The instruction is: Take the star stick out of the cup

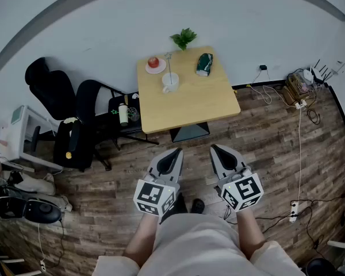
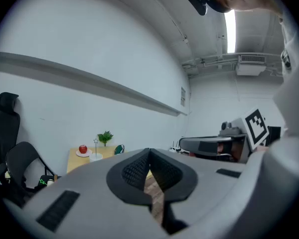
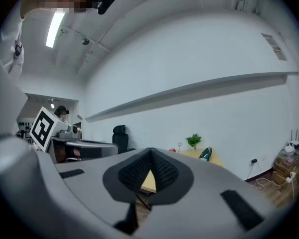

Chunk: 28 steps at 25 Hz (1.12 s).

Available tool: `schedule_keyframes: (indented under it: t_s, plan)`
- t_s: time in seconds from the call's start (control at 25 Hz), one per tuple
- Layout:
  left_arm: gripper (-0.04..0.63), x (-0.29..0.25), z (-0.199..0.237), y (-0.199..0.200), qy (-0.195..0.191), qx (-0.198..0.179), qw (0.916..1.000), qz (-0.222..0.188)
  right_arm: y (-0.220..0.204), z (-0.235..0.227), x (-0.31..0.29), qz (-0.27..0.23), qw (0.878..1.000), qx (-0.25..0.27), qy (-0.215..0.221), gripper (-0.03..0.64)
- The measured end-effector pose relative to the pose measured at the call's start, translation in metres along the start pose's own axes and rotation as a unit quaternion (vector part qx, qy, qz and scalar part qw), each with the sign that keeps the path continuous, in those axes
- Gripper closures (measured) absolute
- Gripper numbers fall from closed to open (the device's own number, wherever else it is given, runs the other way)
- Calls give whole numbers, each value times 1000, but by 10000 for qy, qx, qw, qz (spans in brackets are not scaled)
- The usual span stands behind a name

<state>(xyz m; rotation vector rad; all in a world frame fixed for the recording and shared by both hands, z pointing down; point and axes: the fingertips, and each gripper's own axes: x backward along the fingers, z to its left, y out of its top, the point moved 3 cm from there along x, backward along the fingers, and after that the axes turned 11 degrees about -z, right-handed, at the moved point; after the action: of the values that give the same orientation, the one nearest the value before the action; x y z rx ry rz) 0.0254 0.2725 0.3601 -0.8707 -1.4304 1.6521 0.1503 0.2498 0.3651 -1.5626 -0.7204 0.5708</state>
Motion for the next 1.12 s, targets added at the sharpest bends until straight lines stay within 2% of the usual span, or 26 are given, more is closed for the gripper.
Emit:
schedule_keyframes:
  t_s: [0.52, 0.8, 1.12]
  plan:
    - [586, 5, -22, 2, 98, -15, 9999, -47, 7, 3, 23, -4, 9999, 55, 93, 617]
    - [584, 13, -32, -4, 220, -62, 9997, 72, 1, 2, 35, 67, 9996, -170, 217, 617]
    - [584, 10, -14, -5, 253, -17, 9996, 117, 1, 3, 16, 52, 9997, -179, 174, 617]
